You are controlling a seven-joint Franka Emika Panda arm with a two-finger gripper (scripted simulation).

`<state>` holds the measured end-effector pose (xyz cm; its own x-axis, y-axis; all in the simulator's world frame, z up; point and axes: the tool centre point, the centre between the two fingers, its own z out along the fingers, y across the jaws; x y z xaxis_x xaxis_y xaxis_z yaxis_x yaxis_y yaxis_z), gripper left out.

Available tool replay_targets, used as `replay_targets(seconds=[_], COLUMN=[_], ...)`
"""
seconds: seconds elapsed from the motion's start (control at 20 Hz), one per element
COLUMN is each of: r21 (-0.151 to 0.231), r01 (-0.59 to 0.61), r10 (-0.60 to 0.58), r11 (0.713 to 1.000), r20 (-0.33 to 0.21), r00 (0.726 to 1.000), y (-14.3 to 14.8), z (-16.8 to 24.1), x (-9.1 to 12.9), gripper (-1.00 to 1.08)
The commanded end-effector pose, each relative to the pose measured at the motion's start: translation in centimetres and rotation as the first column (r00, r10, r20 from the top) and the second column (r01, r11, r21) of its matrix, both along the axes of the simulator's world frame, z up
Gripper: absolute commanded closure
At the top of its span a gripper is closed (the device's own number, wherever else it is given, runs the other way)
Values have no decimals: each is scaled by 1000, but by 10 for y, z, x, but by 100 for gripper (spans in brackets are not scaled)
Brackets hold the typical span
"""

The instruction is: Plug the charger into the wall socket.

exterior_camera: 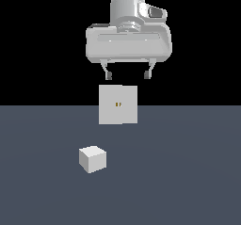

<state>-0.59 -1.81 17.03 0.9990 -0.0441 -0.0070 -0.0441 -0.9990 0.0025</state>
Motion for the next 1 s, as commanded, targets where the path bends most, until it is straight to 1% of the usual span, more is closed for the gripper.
replay_targets(seconds=[0.0, 0.3, 0.6, 0.8, 0.95], r21=[0, 1, 5, 7, 8], r01=[0, -32, -126, -219, -302], r10=[0, 32, 126, 219, 302], r11=[1000, 999, 992, 976, 953], r20=[0, 5, 19, 34, 48], r00=[1000, 999, 992, 975, 952], y=[0, 4, 16, 28, 37], z=[0, -5, -18, -32, -45], x=[0, -3, -14, -26, -37], gripper=[-92, -92, -92, -92, -92])
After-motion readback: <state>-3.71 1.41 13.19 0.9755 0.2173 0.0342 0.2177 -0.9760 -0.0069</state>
